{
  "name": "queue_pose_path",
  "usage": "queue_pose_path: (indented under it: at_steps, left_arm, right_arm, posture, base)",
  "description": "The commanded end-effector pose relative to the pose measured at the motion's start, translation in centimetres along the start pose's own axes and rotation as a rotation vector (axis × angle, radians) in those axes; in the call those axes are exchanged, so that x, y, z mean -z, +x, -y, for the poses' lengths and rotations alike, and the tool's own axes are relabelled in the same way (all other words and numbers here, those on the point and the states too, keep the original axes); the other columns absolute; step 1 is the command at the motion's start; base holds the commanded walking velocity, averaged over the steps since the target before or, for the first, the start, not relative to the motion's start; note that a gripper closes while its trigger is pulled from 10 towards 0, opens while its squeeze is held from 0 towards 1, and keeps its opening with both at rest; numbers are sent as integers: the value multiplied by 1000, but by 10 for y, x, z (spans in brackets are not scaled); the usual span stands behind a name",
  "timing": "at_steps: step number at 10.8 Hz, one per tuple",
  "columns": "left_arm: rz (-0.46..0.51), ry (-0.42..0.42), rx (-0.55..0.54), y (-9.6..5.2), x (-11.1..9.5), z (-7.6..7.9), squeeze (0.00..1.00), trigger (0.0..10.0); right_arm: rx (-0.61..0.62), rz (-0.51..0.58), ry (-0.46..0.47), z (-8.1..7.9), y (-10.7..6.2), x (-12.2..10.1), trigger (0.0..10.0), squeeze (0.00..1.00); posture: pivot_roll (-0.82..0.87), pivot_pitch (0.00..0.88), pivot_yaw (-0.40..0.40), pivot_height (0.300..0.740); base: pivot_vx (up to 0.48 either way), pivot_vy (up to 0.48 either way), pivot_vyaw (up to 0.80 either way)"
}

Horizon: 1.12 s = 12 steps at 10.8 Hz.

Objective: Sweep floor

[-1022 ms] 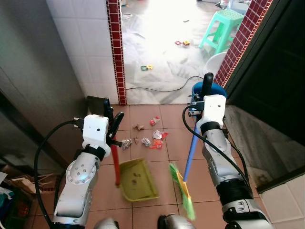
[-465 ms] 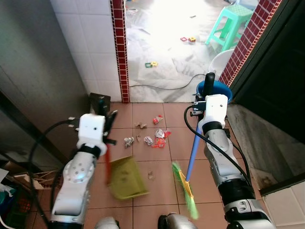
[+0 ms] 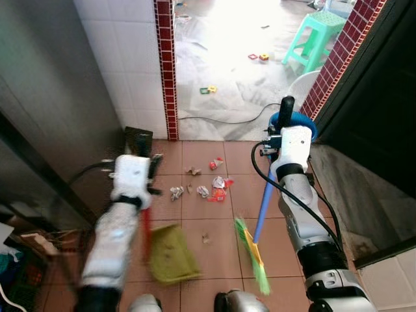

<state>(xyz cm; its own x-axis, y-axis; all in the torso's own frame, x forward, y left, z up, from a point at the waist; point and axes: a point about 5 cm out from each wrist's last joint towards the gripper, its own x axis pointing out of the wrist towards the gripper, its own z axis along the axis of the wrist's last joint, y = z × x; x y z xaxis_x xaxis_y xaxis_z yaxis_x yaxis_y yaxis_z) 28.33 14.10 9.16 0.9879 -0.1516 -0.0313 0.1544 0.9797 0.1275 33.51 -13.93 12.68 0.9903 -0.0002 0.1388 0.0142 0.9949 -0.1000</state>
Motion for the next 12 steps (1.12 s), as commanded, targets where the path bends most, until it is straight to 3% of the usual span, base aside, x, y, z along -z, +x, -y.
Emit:
queue_pose_path:
  at_steps: [1, 4, 6, 7, 8, 9, 10, 11, 12]
  left_arm:
    - [61, 6, 1, 7, -5, 4, 0, 10000]
    - [42, -13, -2, 17, 3, 12, 0, 10000]
    - [54, -12, 1, 22, 4, 13, 0, 10000]
    - [56, -13, 5, 26, 5, 14, 0, 10000]
    - [58, -14, 12, 27, 5, 16, 0, 10000]
    - [60, -15, 18, 28, 5, 18, 0, 10000]
    - [62, -15, 17, 28, 5, 18, 0, 10000]
    - [64, -17, 9, 28, 5, 16, 0, 10000]
    - [69, -42, 12, 28, 3, 15, 0, 10000]
  right_arm:
    - [20, 36, 50, 1, 10, -11, 10000, 0]
    - [34, 5, 274, -8, 25, -24, 10000, 0]
    - [-3, -35, 371, -15, 27, -21, 10000, 0]
    - [-60, -66, 471, -22, 28, -23, 10000, 0]
    - [-93, -63, 484, -26, 28, -26, 10000, 0]
    - [-167, -52, 483, -31, 29, -33, 10000, 0]
    - [-204, 18, 365, -28, 31, -41, 10000, 0]
    - [-174, 105, 230, -6, 38, -52, 10000, 0]
    - [-137, 137, 153, 8, 41, -56, 10000, 0]
  posture:
    - [-34, 77, -66, 740]
    - [-64, 52, -73, 740]
    - [-74, 43, -72, 740]
    - [-85, 39, -65, 740]
    - [-88, 38, -63, 740]
    - [-91, 40, -61, 740]
    - [-89, 40, -62, 740]
    - [-88, 40, -60, 740]
    - [-87, 42, -58, 740]
  base:
    - [0, 0, 0]
    - [0, 0, 0]
    - [0, 0, 0]
    - [0, 0, 0]
    - [0, 0, 0]
    - [0, 0, 0]
    - [0, 0, 0]
    - [0, 0, 0]
    - [0, 0, 0]
